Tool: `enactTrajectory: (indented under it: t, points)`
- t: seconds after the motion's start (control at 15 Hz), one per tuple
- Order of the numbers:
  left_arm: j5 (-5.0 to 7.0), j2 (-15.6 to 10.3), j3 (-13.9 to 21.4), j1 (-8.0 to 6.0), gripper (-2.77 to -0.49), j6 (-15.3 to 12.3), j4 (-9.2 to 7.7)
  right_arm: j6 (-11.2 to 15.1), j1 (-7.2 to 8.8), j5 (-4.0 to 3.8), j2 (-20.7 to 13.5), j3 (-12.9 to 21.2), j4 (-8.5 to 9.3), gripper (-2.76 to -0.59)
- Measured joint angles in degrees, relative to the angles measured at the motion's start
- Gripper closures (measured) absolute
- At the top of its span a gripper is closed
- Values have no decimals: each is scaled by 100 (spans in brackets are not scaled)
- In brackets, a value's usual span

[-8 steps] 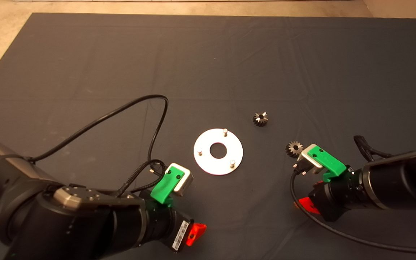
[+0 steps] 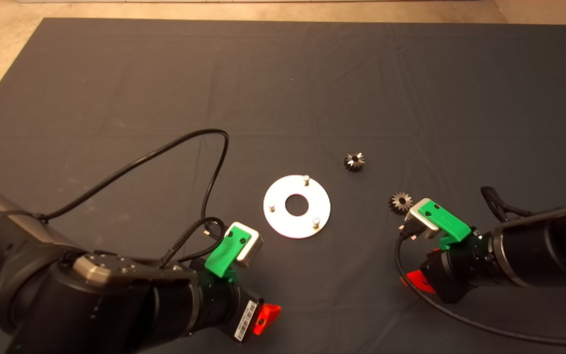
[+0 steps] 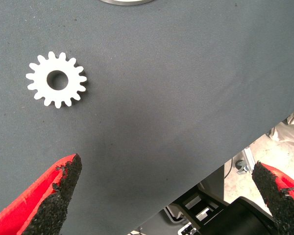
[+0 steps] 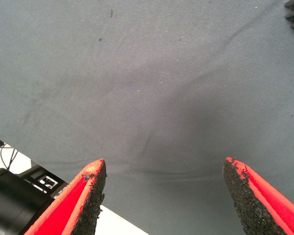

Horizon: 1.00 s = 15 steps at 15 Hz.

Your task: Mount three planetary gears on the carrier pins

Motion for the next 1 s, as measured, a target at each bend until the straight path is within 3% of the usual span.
enactTrajectory:
  t: [0.27,1.0]
  points:
    - [0,-1,0,0,-251,2,-1,-122,291,-2,-44,-56,1,-176]
    - [0,20,0,-127,-251,5,-6,-863,376,0,-41,-1269,17,-176]
